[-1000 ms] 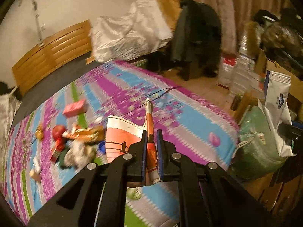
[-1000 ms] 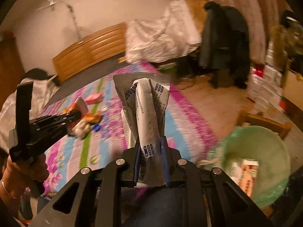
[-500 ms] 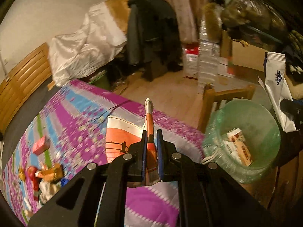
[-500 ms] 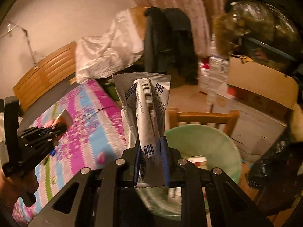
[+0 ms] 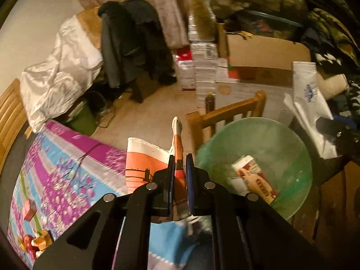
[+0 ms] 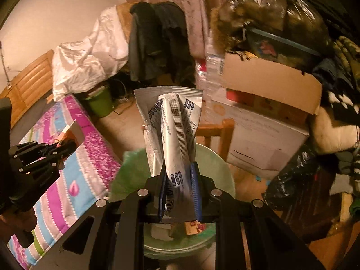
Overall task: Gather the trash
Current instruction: 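Carry both wrappers over the green bin and open both grippers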
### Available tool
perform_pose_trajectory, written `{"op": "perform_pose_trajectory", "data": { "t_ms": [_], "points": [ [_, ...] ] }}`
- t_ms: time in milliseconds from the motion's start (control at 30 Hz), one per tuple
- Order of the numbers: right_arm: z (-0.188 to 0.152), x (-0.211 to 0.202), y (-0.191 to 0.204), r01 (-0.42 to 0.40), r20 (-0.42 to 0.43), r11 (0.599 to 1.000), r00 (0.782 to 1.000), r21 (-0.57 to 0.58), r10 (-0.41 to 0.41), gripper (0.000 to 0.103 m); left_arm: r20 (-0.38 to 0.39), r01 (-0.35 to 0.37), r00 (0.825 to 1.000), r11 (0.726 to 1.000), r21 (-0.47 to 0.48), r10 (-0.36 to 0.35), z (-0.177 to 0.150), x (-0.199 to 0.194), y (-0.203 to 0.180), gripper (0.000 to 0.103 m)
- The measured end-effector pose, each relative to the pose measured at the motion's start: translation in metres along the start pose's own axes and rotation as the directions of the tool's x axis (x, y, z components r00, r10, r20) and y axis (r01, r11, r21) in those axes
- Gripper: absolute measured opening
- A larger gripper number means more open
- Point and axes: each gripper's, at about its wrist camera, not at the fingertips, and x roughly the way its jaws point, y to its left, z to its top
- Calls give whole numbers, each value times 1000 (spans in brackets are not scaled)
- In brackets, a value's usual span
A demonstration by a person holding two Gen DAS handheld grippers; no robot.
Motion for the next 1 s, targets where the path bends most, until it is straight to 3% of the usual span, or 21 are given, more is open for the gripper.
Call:
{"op": "perform_pose_trajectory", "data": {
  "t_ms": [300,767,867,900,933,1000],
  "points": [
    [-14,18,-33,61,-75,996,996,69,-56,21,-44,123,992,991,44,-121,6,17,-37,8],
    [-18,27,-30,44,-95,996,995,78,-37,21,-84,176,981,984,41,-172,3,26,-47,8],
    [-17,27,-28,15,-82,996,997,84,-8,25,-80,246,967,969,26,-244,4,25,-46,10],
    [-17,27,-28,13,-78,996,997,87,-6,37,-82,265,961,964,22,-263,4,24,-45,15],
    [-18,27,-28,21,-75,996,997,92,-14,42,-87,268,960,963,11,-266,5,25,-44,34],
    [-17,26,-29,21,-67,995,998,96,-14,44,-71,266,961,964,-14,-266,4,24,-40,49]
  ]
}}
